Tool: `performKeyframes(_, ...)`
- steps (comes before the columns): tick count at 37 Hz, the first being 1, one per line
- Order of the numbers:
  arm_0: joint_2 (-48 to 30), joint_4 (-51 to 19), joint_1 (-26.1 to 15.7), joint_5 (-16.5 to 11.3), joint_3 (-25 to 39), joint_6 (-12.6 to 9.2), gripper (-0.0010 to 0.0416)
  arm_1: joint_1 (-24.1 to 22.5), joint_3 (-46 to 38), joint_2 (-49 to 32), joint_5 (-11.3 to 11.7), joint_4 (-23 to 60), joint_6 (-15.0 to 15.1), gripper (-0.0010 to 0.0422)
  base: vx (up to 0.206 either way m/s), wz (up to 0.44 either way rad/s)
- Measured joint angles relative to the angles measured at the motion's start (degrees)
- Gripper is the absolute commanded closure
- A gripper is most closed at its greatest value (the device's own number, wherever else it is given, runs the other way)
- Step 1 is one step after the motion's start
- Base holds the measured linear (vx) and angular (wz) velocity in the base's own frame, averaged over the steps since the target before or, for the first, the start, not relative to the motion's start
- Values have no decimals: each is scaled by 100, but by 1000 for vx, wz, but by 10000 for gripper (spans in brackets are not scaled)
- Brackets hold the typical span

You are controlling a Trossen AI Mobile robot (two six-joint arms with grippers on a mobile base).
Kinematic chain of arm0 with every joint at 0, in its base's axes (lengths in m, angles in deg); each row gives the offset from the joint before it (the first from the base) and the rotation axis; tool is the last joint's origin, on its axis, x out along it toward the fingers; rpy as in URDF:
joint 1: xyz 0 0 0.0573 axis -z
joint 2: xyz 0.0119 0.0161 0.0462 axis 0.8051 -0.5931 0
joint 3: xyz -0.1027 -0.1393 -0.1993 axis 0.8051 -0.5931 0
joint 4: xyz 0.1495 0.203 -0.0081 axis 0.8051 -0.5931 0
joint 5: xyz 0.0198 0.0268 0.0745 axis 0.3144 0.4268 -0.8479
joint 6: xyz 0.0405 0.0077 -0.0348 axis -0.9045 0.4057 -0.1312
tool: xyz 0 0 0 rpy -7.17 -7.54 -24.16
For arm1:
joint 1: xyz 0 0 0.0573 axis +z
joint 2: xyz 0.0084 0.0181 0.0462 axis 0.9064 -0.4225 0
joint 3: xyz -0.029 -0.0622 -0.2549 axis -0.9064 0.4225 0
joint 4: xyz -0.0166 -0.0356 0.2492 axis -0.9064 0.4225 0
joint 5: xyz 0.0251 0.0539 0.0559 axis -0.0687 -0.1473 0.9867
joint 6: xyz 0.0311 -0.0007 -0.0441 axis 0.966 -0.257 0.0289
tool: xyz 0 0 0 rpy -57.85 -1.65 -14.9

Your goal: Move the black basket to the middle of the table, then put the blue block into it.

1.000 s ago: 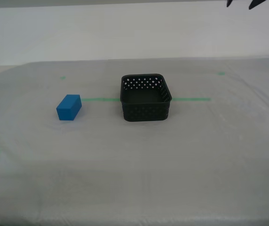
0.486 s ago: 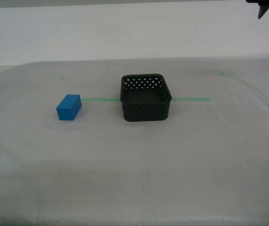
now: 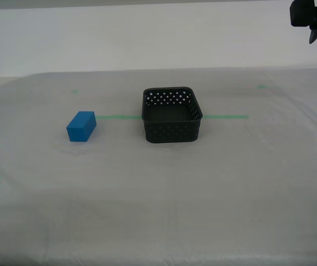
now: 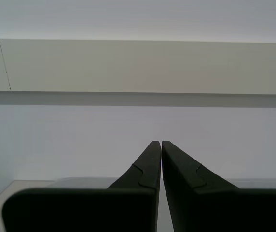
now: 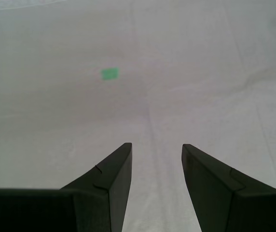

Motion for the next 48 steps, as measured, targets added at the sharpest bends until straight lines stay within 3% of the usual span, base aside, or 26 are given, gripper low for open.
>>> performKeyframes(5, 0, 0, 0, 0, 0, -96, 249, -2, 0, 0, 0, 2, 0, 412, 0, 0)
performKeyframes(18, 0, 0, -4, -2, 0, -101, 204, -2, 0, 0, 0, 2, 0, 412, 0, 0)
performKeyframes(38, 0, 2, -4, -2, 0, -101, 91, -2, -20, 0, 0, -2, 0, 412, 0, 0)
performKeyframes(48, 0, 2, -4, -2, 0, -103, 96, -2, -17, 0, 0, -2, 0, 412, 0, 0)
